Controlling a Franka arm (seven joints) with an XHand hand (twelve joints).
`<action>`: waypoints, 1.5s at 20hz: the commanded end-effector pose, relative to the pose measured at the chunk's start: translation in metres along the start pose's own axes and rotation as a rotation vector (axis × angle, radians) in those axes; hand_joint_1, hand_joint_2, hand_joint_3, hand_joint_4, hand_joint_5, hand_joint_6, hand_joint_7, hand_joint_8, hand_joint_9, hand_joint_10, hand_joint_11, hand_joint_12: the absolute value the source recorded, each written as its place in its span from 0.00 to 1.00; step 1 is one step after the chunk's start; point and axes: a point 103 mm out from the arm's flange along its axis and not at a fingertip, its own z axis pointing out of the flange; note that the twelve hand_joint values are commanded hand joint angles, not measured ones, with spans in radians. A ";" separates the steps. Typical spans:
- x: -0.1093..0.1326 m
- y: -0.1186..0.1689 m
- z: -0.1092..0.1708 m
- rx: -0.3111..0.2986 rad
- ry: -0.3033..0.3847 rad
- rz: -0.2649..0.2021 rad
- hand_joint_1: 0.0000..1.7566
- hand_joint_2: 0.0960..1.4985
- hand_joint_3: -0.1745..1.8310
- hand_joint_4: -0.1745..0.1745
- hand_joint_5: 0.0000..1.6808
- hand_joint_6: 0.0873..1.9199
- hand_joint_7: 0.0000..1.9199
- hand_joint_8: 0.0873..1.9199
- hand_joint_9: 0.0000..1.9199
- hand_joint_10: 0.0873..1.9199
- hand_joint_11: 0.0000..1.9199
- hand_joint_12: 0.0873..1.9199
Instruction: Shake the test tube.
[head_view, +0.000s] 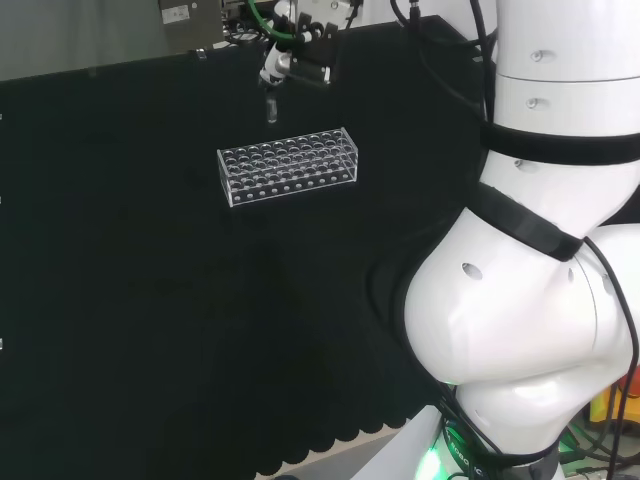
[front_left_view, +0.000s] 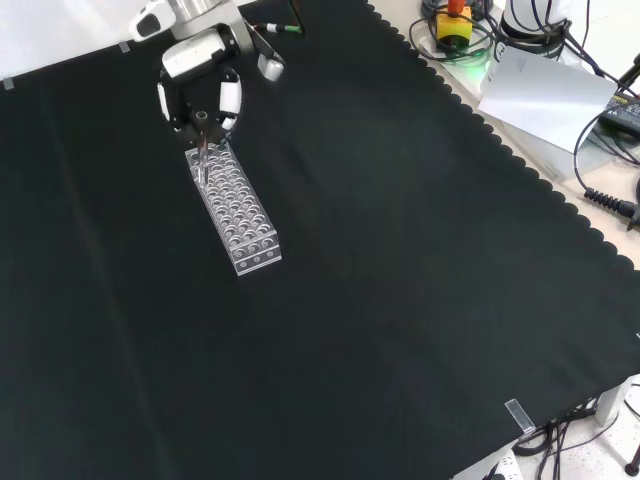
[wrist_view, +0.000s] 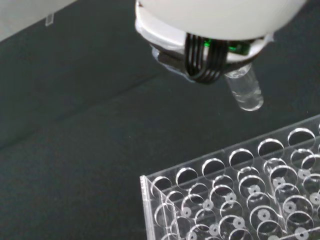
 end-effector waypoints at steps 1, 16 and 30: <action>0.006 -0.009 -0.031 -0.024 0.003 -0.007 0.82 0.42 0.35 0.00 0.77 0.15 0.72 0.33 0.67 0.27 0.58 0.49; -0.059 -0.039 -0.093 -0.093 -0.028 0.079 0.82 0.42 0.36 0.00 0.77 0.14 0.72 0.33 0.67 0.27 0.58 0.49; -0.226 -0.110 -0.177 -0.197 -0.135 0.399 0.82 0.42 0.36 0.00 0.77 0.14 0.72 0.33 0.67 0.27 0.58 0.50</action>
